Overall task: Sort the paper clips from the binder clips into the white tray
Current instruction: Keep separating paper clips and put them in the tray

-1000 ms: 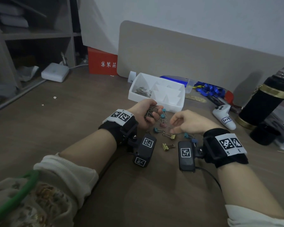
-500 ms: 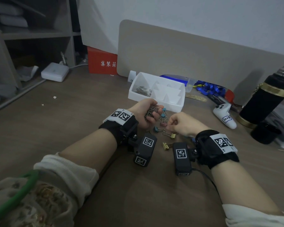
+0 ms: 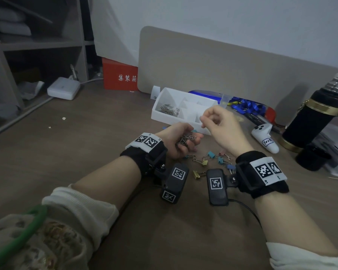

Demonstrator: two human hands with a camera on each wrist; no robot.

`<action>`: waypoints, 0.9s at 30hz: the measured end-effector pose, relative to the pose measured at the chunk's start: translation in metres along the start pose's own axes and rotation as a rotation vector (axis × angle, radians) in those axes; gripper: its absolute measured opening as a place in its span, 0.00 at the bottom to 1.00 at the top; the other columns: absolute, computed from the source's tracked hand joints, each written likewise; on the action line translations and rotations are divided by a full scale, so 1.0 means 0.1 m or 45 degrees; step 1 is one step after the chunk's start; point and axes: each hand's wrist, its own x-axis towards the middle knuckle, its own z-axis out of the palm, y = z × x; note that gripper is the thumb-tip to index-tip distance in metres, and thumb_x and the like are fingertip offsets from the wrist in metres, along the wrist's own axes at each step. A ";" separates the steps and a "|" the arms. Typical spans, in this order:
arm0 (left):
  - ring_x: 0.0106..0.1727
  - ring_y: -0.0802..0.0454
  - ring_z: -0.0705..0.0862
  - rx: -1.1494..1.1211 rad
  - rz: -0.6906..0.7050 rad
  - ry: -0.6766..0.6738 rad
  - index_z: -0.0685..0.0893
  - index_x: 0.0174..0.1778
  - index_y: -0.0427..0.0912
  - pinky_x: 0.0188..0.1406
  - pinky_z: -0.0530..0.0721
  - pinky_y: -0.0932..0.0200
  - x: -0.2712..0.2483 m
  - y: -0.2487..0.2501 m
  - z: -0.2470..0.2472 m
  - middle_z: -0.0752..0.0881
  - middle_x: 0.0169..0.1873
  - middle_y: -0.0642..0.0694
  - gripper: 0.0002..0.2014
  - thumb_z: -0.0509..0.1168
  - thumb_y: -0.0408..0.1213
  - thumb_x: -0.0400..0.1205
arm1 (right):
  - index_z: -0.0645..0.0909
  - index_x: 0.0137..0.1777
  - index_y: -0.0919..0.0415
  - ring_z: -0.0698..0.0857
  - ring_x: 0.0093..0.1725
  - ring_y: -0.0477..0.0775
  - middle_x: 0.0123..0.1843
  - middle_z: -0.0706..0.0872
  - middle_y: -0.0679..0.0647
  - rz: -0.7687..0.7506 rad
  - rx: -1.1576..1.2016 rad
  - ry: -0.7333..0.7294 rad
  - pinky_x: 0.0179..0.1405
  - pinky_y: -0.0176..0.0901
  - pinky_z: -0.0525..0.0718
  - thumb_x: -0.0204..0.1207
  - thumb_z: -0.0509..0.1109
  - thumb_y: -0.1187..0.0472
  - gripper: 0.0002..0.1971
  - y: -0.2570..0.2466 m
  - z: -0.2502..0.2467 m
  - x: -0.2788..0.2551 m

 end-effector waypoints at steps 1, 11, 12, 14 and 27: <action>0.14 0.61 0.67 0.013 -0.011 -0.021 0.78 0.37 0.40 0.07 0.54 0.73 0.00 0.00 0.01 0.75 0.29 0.51 0.17 0.51 0.43 0.85 | 0.82 0.45 0.56 0.85 0.40 0.44 0.39 0.88 0.49 -0.037 0.020 -0.026 0.38 0.28 0.77 0.79 0.69 0.58 0.03 -0.04 0.01 -0.01; 0.12 0.60 0.67 -0.077 0.070 -0.003 0.77 0.38 0.40 0.05 0.56 0.72 0.03 -0.01 -0.01 0.77 0.22 0.50 0.16 0.50 0.43 0.85 | 0.83 0.49 0.53 0.79 0.43 0.37 0.44 0.84 0.43 -0.015 -0.125 -0.102 0.41 0.29 0.76 0.81 0.67 0.60 0.03 0.08 -0.07 -0.01; 0.12 0.60 0.67 -0.078 0.070 0.001 0.77 0.38 0.40 0.04 0.56 0.72 0.03 -0.01 -0.02 0.77 0.21 0.50 0.15 0.51 0.42 0.85 | 0.82 0.47 0.53 0.79 0.44 0.39 0.43 0.83 0.43 0.039 -0.234 -0.156 0.39 0.32 0.75 0.80 0.68 0.60 0.02 0.12 -0.11 -0.01; 0.12 0.60 0.67 -0.078 0.067 0.002 0.77 0.38 0.40 0.04 0.56 0.72 0.03 -0.01 -0.01 0.77 0.21 0.50 0.16 0.51 0.42 0.85 | 0.82 0.45 0.52 0.81 0.44 0.44 0.45 0.84 0.46 0.183 -0.445 -0.333 0.35 0.33 0.74 0.79 0.70 0.60 0.02 0.19 -0.19 -0.03; 0.12 0.60 0.66 -0.080 0.073 0.012 0.76 0.38 0.40 0.05 0.57 0.73 0.03 -0.01 -0.01 0.76 0.22 0.49 0.15 0.51 0.41 0.85 | 0.88 0.42 0.49 0.87 0.49 0.51 0.50 0.89 0.52 0.506 -0.645 -0.534 0.49 0.43 0.84 0.75 0.70 0.71 0.14 0.35 -0.25 -0.11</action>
